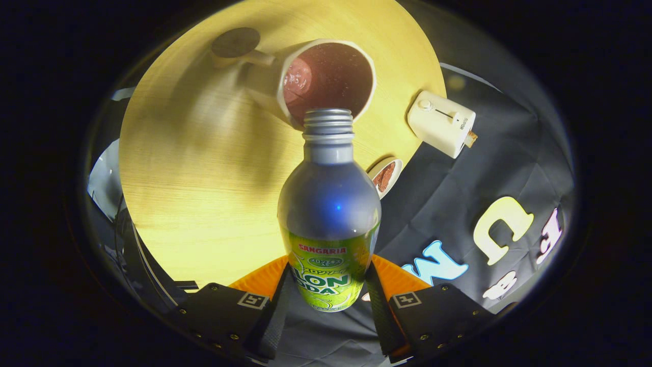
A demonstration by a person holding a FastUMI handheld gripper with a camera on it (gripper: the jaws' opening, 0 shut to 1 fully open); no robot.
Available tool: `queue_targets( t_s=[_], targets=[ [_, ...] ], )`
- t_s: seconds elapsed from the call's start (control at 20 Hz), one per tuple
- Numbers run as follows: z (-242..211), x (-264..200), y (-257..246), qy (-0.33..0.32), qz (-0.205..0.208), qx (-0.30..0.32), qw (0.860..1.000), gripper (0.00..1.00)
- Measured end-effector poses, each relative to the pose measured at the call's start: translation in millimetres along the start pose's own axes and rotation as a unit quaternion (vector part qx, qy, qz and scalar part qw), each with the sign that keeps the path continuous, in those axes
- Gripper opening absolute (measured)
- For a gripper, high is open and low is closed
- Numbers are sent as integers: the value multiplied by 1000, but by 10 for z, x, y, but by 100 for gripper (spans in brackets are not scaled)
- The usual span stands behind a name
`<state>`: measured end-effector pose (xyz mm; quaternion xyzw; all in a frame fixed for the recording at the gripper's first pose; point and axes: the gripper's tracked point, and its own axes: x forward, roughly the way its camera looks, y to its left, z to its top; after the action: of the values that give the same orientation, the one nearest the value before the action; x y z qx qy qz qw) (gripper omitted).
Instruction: Take the bottle from table, then pour the juice into the cup, finally place the bottle on the coaster
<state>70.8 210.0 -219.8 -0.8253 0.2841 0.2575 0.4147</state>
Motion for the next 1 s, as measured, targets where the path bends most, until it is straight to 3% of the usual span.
queue_targets(
  t_s=[0.55,1.0],
  targets=[
    [181,66,279,-73,16,108,991,73],
    [318,112,464,-151,55,236,958,74]
  ],
)
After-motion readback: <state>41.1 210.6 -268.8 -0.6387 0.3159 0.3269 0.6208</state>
